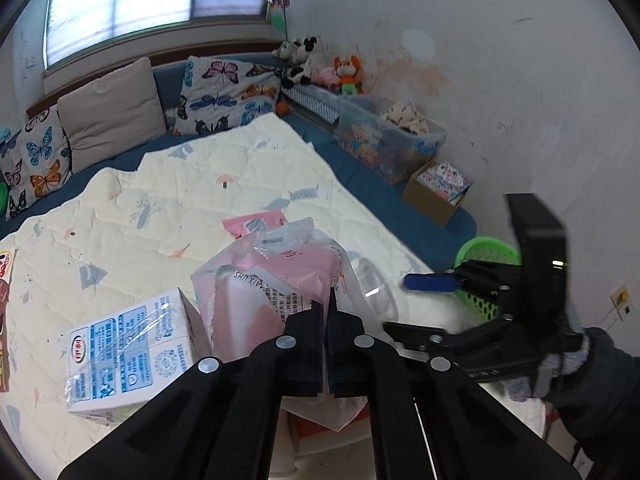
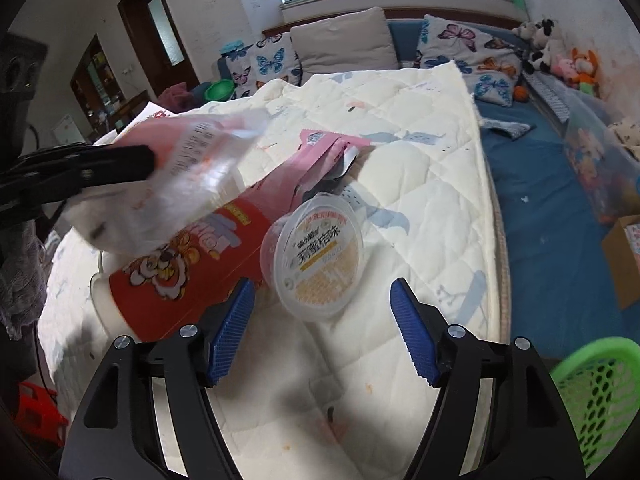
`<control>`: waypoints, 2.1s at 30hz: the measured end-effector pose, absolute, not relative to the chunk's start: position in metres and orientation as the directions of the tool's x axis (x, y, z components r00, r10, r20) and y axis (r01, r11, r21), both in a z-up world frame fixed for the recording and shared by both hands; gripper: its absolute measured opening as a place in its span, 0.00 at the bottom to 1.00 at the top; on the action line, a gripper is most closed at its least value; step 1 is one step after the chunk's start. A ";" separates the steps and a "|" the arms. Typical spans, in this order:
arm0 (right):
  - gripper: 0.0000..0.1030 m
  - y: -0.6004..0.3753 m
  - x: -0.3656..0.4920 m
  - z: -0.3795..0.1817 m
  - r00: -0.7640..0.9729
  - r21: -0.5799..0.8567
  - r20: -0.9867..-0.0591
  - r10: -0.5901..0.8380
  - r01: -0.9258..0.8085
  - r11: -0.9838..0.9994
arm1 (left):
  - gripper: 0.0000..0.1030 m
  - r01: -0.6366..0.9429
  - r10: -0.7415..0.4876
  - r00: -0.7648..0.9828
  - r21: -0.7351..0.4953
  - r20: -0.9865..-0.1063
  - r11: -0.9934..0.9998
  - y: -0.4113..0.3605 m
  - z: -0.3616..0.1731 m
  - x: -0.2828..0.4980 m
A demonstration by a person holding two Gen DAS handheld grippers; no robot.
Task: Collect trash
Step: 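Carry the pink bag and round dessert cup over the green basket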
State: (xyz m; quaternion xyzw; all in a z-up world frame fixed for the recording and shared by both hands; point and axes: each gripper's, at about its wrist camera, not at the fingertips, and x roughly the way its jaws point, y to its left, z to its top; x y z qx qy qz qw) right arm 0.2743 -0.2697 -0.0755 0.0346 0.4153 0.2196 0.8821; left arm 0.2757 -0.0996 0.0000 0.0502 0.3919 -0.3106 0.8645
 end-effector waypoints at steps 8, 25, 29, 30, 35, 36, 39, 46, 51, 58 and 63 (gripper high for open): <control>0.71 -0.273 0.298 -0.086 0.497 0.330 -0.705 0.506 -0.402 0.854 | 0.02 0.552 -0.528 0.530 -0.203 -0.664 0.809 -0.082 0.017 0.271; 0.65 -0.283 0.313 -0.094 0.427 0.485 -0.649 0.629 -0.405 0.775 | 0.02 0.519 -0.521 0.538 -0.226 -0.662 0.824 -0.067 0.015 0.273; 0.65 -0.285 0.308 -0.088 0.465 0.471 -0.637 0.614 -0.396 0.788 | 0.02 0.514 -0.520 0.540 -0.231 -0.661 0.826 -0.066 0.016 0.271; 0.65 -0.286 0.305 -0.086 0.473 0.470 -0.632 0.614 -0.396 0.788 | 0.02 0.514 -0.521 0.539 -0.232 -0.662 0.826 -0.066 0.016 0.272; 0.65 -0.295 0.282 -0.071 0.515 0.450 -0.624 0.588 -0.379 0.809 | 0.01 0.523 -0.529 0.536 -0.233 -0.657 0.820 -0.068 0.019 0.267; 0.65 -0.297 0.275 -0.068 0.526 0.442 -0.625 0.577 -0.370 0.817 | 0.02 0.525 -0.533 0.534 -0.237 -0.656 0.817 -0.069 0.019 0.265; 0.65 -0.308 0.253 -0.059 0.557 0.432 -0.619 0.553 -0.346 0.833 | 0.02 0.536 -0.548 0.527 -0.246 -0.649 0.807 -0.073 0.020 0.258; 0.65 -0.338 0.201 -0.036 0.638 0.390 -0.612 0.467 -0.270 0.880 | 0.02 0.579 -0.590 0.505 -0.259 -0.630 0.773 -0.093 0.026 0.234; 0.65 -0.363 0.163 -0.032 0.675 0.361 -0.623 0.396 -0.201 0.911 | 0.02 0.620 -0.618 0.482 -0.257 -0.621 0.741 -0.115 0.028 0.212; 0.65 -0.399 0.120 -0.047 0.699 0.318 -0.660 0.275 -0.072 0.945 | 0.02 0.665 -0.643 0.438 -0.255 -0.628 0.702 -0.148 0.023 0.185; 0.66 -0.434 0.099 -0.062 0.697 0.297 -0.694 0.182 0.047 0.954 | 0.02 0.700 -0.662 0.395 -0.257 -0.637 0.666 -0.177 0.018 0.170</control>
